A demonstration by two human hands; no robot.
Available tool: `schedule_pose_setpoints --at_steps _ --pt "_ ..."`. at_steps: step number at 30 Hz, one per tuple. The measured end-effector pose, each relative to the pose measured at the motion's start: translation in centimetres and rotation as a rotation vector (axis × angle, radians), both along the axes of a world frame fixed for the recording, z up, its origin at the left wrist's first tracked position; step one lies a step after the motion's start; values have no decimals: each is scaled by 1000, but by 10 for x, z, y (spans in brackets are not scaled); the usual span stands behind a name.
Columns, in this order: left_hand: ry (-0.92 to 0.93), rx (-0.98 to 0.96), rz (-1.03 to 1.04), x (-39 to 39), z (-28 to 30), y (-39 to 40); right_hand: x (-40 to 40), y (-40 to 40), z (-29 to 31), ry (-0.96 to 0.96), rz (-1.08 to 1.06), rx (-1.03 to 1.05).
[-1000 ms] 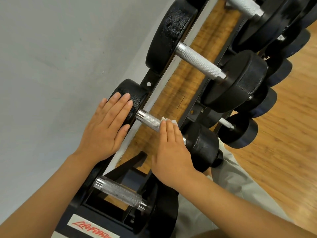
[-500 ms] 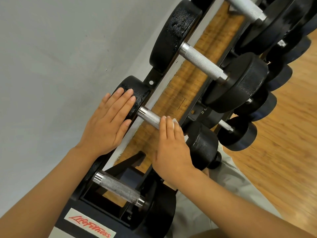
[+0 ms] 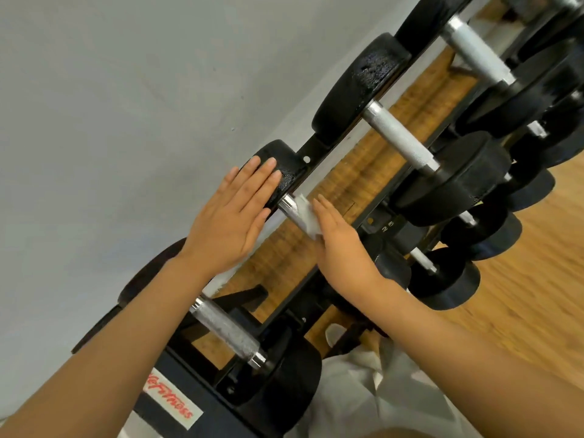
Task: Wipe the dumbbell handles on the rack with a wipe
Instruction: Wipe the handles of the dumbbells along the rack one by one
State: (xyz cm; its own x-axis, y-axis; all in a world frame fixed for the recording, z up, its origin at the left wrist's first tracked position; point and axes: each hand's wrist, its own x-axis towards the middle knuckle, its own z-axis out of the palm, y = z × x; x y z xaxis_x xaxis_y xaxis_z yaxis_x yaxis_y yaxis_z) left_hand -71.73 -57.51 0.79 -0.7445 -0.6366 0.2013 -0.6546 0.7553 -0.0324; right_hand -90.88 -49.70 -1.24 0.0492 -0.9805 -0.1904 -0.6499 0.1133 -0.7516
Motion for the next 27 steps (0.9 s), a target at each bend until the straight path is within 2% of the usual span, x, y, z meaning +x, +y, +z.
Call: schedule_pose_setpoints --at_steps 4,8,12,15,17,19,24,27 --pt "-20 -13 91 1 1 16 -18 -9 1 -34 -37 -120" --pt "-17 -5 244 11 5 34 -25 -19 13 -168 -146 -465" --pt "-46 11 337 18 6 48 -14 -37 19 -120 -86 -698" --pt "-78 43 369 21 3 57 -4 -52 15 -150 -52 -684" --pt "-105 58 378 23 -1 59 5 -55 9 -137 38 -597" --pt "-103 67 378 23 -2 60 13 -57 5 -88 129 -483" --pt "-122 62 382 23 -4 59 20 -96 23 80 283 -352" --pt "-126 44 386 24 -5 59 16 -95 21 132 369 -401"
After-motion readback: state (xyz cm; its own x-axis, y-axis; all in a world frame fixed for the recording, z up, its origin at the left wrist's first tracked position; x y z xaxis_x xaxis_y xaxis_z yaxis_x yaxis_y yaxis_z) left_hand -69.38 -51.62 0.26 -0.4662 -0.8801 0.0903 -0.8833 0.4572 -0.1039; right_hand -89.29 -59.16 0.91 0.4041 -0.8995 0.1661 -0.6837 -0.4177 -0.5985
